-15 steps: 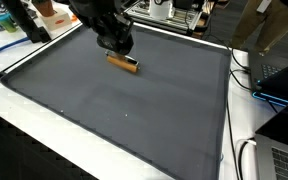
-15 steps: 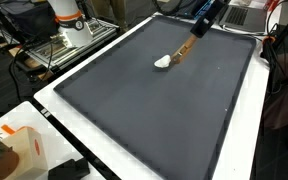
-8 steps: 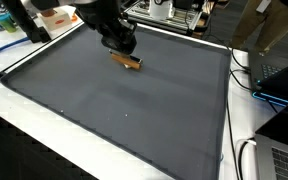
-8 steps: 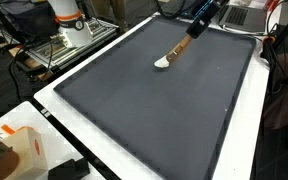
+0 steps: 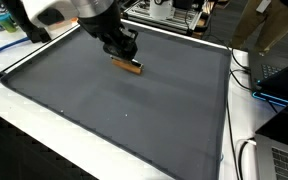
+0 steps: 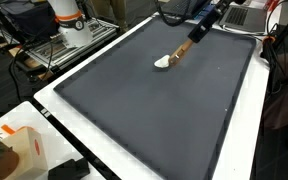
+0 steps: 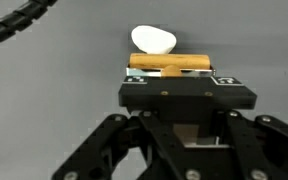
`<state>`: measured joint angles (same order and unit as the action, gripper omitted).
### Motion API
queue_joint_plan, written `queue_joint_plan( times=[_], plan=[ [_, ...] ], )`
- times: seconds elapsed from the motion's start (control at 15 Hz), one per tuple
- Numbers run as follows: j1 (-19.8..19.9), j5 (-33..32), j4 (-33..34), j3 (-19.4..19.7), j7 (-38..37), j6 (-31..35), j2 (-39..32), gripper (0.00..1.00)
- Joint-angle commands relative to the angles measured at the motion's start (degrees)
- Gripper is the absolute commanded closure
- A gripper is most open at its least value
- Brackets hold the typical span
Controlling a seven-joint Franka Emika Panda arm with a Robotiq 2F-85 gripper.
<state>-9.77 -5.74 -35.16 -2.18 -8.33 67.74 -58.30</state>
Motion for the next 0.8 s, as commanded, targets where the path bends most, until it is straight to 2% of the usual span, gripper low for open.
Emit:
queue_joint_plan(
  times=[0.0, 0.4, 0.73],
  plan=[
    [0.18, 0.64, 3.28, -0.30, 0.11, -2.02, -0.92, 0.77],
    [1.56, 1.47, 1.75, -0.44, -0.73, -2.50, 4.36, 0.77],
    [3.76, 4.73, -0.85, -0.93, -3.85, -2.72, 9.42, 0.77]
  ],
)
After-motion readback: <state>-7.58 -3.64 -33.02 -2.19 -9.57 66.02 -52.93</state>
